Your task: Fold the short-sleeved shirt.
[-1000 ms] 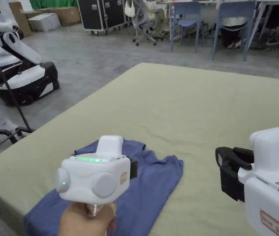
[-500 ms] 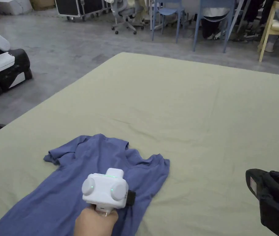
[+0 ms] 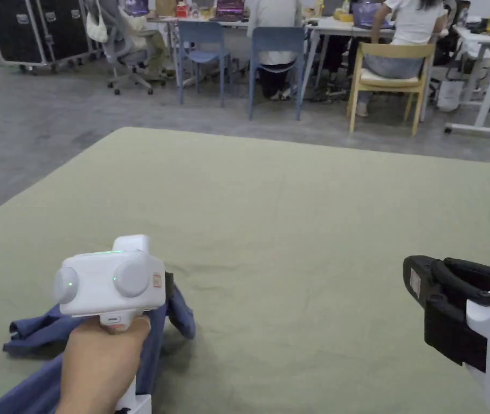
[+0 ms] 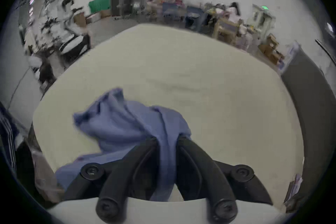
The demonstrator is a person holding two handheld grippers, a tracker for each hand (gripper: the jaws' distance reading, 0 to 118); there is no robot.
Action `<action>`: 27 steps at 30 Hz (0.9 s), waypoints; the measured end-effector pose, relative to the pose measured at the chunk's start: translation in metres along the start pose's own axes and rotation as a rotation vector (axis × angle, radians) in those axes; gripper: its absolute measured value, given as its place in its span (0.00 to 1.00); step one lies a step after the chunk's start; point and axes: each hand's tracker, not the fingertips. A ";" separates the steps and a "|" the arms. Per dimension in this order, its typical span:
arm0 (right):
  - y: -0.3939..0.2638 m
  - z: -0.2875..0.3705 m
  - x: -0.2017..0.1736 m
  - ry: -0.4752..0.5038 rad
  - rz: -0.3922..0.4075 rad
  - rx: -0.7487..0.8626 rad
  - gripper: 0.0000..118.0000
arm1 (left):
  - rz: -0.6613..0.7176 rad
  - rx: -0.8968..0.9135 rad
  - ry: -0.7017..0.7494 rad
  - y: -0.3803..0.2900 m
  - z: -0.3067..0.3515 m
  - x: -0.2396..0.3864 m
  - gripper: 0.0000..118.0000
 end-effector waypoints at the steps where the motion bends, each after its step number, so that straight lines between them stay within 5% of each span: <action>1: 0.001 0.011 0.012 -0.043 -0.006 0.013 0.02 | -0.044 0.032 -0.028 0.005 0.009 0.027 0.08; 7: 0.000 0.085 0.080 -0.270 -0.094 0.067 0.02 | -0.292 0.071 -0.302 -0.022 0.060 0.207 0.08; 13: -0.007 0.148 0.117 -0.519 -0.042 0.118 0.02 | -0.566 -0.086 -0.529 -0.139 0.081 0.355 0.08; 19: -0.026 0.175 0.126 -0.561 -0.062 0.093 0.02 | -0.738 -0.344 -0.590 -0.280 0.077 0.419 0.08; 23: -0.040 0.170 0.121 -0.544 -0.057 0.057 0.02 | -0.721 -0.463 -0.592 -0.327 0.059 0.417 0.09; 24: -0.043 0.167 0.119 -0.531 -0.061 0.051 0.02 | -0.669 -0.480 -0.617 -0.324 0.051 0.412 0.35; 25: -0.045 0.164 0.118 -0.519 -0.067 0.048 0.02 | -0.618 -0.492 -0.630 -0.322 0.050 0.408 0.76; 26: -0.049 0.160 0.121 -0.504 -0.077 0.048 0.02 | -0.556 -0.514 -0.664 -0.316 0.050 0.404 1.00; 27: -0.050 0.157 0.121 -0.490 -0.086 0.051 0.03 | -0.522 -0.515 -0.733 -0.307 0.053 0.398 1.00</action>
